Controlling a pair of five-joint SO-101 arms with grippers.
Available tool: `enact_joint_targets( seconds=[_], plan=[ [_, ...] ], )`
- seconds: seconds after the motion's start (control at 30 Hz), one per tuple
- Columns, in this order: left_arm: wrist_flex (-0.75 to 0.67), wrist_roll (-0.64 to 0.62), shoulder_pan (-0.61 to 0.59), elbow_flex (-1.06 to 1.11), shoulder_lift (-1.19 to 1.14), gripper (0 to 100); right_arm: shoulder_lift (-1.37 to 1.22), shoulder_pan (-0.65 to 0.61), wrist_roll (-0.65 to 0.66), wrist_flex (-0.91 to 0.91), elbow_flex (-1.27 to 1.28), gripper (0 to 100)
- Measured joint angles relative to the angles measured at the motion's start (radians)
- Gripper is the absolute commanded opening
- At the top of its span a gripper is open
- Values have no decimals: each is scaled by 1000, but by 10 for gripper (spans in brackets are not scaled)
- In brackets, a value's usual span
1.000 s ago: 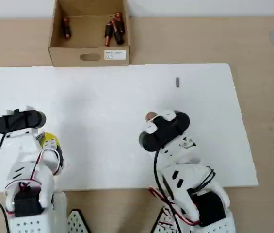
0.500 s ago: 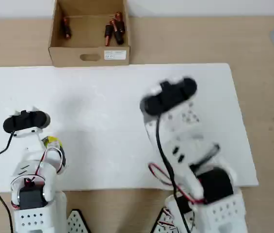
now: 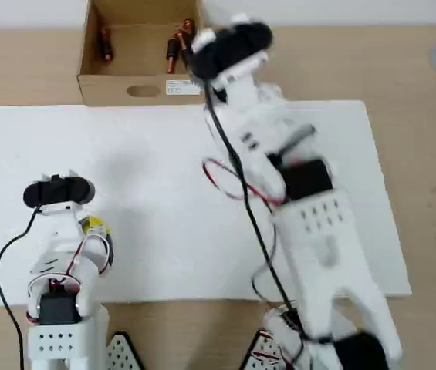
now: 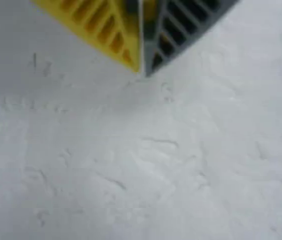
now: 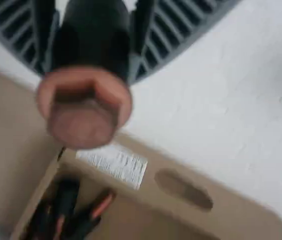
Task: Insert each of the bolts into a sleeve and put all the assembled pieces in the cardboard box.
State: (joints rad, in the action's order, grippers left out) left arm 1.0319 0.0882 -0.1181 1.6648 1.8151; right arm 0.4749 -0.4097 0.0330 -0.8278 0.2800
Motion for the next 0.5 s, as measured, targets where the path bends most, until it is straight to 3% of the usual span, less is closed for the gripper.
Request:
enact_joint_targets(
  seconds=[0.5],
  plan=[
    [-9,6,3,2,0,2,-845,14,298,38,-856,9]
  ],
)
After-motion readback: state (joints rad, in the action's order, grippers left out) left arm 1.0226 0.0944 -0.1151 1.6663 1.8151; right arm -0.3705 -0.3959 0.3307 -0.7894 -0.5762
